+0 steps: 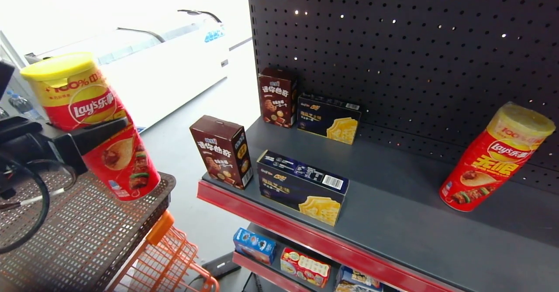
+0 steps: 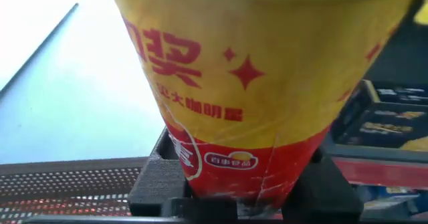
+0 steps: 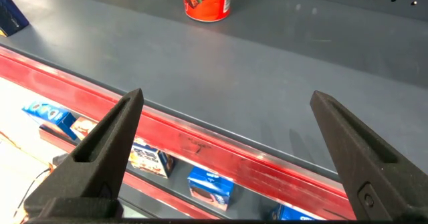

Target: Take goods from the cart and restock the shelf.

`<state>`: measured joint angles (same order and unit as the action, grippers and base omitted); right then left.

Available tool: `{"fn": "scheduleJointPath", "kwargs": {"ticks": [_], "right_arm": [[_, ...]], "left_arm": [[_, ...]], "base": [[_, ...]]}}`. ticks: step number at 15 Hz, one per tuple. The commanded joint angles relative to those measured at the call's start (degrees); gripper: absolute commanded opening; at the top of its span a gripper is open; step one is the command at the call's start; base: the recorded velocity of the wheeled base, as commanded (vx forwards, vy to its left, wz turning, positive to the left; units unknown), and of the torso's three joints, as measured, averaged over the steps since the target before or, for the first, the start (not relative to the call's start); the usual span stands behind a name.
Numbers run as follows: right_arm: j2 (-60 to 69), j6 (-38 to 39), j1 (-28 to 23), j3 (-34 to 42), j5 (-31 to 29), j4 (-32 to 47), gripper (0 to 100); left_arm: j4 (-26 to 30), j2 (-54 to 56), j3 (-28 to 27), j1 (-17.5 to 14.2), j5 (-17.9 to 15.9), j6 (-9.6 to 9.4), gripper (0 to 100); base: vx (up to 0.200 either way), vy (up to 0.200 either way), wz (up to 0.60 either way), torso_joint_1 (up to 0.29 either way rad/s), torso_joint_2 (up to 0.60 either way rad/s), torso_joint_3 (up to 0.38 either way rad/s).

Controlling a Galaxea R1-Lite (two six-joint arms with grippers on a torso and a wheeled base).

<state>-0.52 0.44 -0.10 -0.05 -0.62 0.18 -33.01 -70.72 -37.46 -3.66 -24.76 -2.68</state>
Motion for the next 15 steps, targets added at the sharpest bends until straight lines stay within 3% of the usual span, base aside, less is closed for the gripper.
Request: {"fn": "scheduleJointPath", "kwargs": {"ticks": [1,2,8,9,15], "right_arm": [[-0.1,0.0,0.0,0.0,0.0,0.0,100],[0.0,0.0,0.0,0.0,0.0,0.0,100],[-0.1,0.0,0.0,0.0,0.0,0.0,100],[0.0,0.0,0.0,0.0,0.0,0.0,100],[0.0,0.0,0.0,0.0,0.0,0.0,100]], "left_arm": [[1.0,6.5,2.5,3.5,-0.3,0.84,0],[0.9,6.9,3.1,4.4,-0.3,1.63,0],[1.1,6.9,4.3,8.7,-0.6,1.72,0],[0.5,6.9,5.9,11.7,-1.4,1.72,0],[-0.1,6.2,5.1,20.5,-1.9,1.8,0]], "base": [[0.0,0.0,0.0,0.0,0.0,0.0],[0.0,0.0,0.0,0.0,0.0,0.0],[0.0,0.0,0.0,0.0,0.0,0.0],[0.0,0.0,0.0,0.0,0.0,0.0],[0.0,0.0,0.0,0.0,0.0,0.0]]}}
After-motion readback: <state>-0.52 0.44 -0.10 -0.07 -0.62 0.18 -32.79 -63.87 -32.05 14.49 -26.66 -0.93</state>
